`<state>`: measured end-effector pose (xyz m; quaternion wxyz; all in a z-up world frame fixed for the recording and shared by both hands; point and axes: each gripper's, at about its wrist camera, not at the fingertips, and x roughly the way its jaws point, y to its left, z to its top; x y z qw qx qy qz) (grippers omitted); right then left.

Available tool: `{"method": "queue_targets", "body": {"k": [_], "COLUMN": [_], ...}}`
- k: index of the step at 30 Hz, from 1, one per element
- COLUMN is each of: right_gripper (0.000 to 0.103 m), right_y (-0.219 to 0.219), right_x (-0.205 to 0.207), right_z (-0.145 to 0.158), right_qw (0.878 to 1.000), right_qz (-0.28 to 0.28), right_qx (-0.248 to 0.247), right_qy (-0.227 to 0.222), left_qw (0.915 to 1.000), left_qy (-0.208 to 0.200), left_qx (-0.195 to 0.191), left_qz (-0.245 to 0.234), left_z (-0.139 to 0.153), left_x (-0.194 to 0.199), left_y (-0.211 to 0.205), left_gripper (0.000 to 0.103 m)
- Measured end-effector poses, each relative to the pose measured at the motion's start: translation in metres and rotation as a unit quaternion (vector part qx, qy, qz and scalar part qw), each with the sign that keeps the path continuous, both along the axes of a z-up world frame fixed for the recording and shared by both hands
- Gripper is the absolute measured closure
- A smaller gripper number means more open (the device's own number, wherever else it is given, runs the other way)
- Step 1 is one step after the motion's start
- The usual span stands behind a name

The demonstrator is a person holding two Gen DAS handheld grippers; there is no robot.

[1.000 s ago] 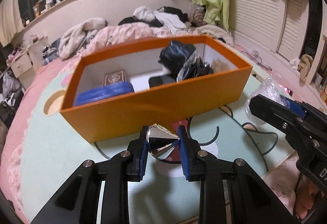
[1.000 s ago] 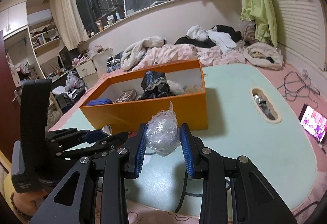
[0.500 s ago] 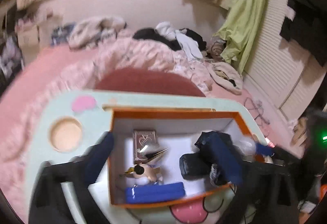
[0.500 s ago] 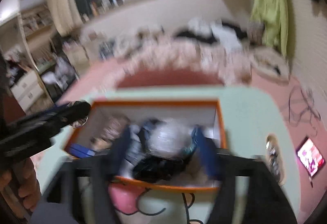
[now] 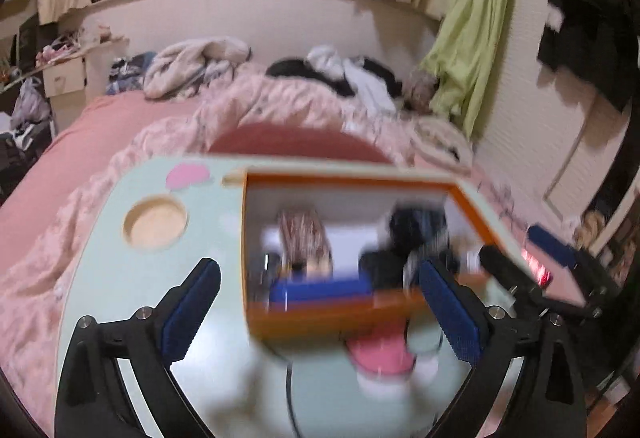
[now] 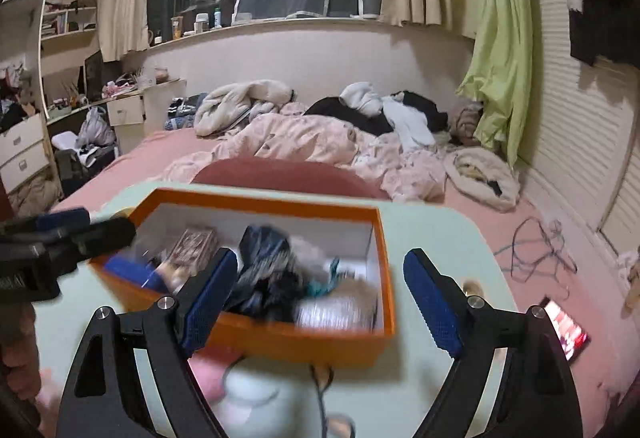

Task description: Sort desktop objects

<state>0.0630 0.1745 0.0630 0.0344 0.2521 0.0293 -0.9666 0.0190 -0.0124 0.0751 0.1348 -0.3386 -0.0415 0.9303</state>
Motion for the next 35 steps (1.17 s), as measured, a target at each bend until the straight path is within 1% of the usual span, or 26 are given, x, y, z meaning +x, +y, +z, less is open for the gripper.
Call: {"method": "queue_targets", "body": {"k": [3, 7, 8, 9, 10, 11, 12, 13, 14, 16, 22, 35], "right_gripper": [0.018, 0.018, 0.018, 0.018, 0.018, 0.017, 0.013, 0.005, 0.000, 0.000, 0.000, 0.000], "right_y": [0.001, -0.009, -0.011, -0.013, -0.013, -0.014, -0.013, -0.008, -0.005, 0.000, 0.003, 0.004], "right_x": [0.022, 0.027, 0.026, 0.023, 0.019, 0.013, 0.010, 0.009, 0.009, 0.011, 0.014, 0.015], "right_z": [-0.008, -0.038, -0.047, -0.055, -0.061, -0.070, -0.075, -0.077, -0.079, -0.083, -0.091, -0.091], "right_qw": [0.999, 0.995, 0.993, 0.991, 0.989, 0.984, 0.982, 0.980, 0.980, 0.980, 0.980, 0.980], "right_qz": [0.005, 0.011, 0.004, 0.002, 0.000, -0.004, -0.004, -0.004, -0.008, -0.017, -0.016, -0.016], "right_qx": [-0.015, 0.001, 0.011, 0.017, 0.021, 0.030, 0.023, 0.011, 0.006, 0.005, 0.005, 0.006], "right_qy": [-0.029, -0.099, -0.119, -0.134, -0.148, -0.173, -0.187, -0.197, -0.200, -0.199, -0.197, -0.196], "left_qw": [0.9996, 0.9965, 0.9942, 0.9916, 0.9898, 0.9908, 0.9911, 0.9912, 0.9912, 0.9914, 0.9913, 0.9913], "left_qy": [-0.018, -0.056, -0.074, -0.086, -0.074, -0.075, -0.073, -0.071, -0.070, -0.067, -0.068, -0.068], "left_qx": [-0.024, -0.061, -0.077, -0.094, -0.118, -0.109, -0.107, -0.107, -0.107, -0.107, -0.108, -0.108], "left_qz": [-0.003, 0.011, 0.018, 0.024, 0.031, 0.031, 0.032, 0.032, 0.033, 0.034, 0.034, 0.034], "left_z": [-0.020, -0.057, -0.069, -0.077, -0.080, -0.081, -0.080, -0.081, -0.082, -0.082, -0.084, -0.084], "left_x": [0.018, 0.025, 0.021, 0.019, 0.021, 0.021, 0.022, 0.023, 0.023, 0.025, 0.024, 0.023], "left_y": [0.002, 0.007, 0.008, 0.009, 0.013, 0.010, 0.009, 0.009, 0.009, 0.009, 0.008, 0.008], "left_gripper": [0.003, 0.003, 0.003, 0.000, 0.001, 0.000, 0.000, 0.000, 0.000, 0.000, 0.000, 0.000]}}
